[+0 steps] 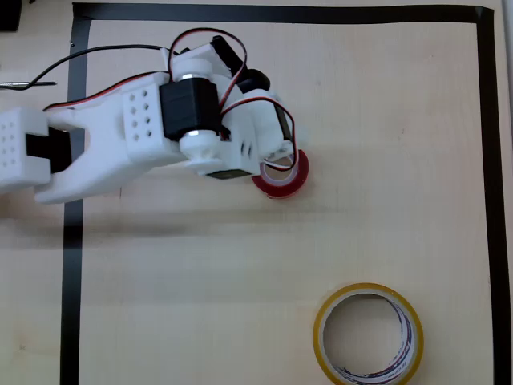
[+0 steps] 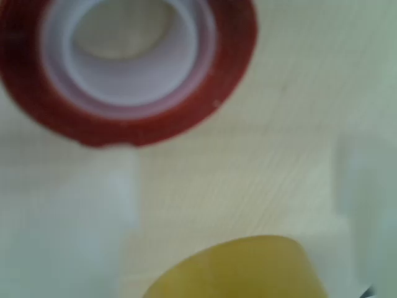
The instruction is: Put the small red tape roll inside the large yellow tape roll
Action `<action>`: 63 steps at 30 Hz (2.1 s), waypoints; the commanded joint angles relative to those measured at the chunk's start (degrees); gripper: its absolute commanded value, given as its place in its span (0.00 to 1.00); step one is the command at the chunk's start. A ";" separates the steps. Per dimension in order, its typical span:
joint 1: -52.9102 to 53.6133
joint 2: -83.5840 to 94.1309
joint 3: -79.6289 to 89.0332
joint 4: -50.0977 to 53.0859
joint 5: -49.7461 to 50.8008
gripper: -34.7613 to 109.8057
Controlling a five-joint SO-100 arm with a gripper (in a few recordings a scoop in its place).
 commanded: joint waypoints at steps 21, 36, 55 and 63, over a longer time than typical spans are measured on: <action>0.53 10.99 16.88 0.70 -0.62 0.35; 1.76 -3.16 5.80 0.70 -3.43 0.36; 2.29 -5.27 -7.56 0.79 -4.83 0.24; 5.36 0.53 -12.57 -0.62 -9.58 0.24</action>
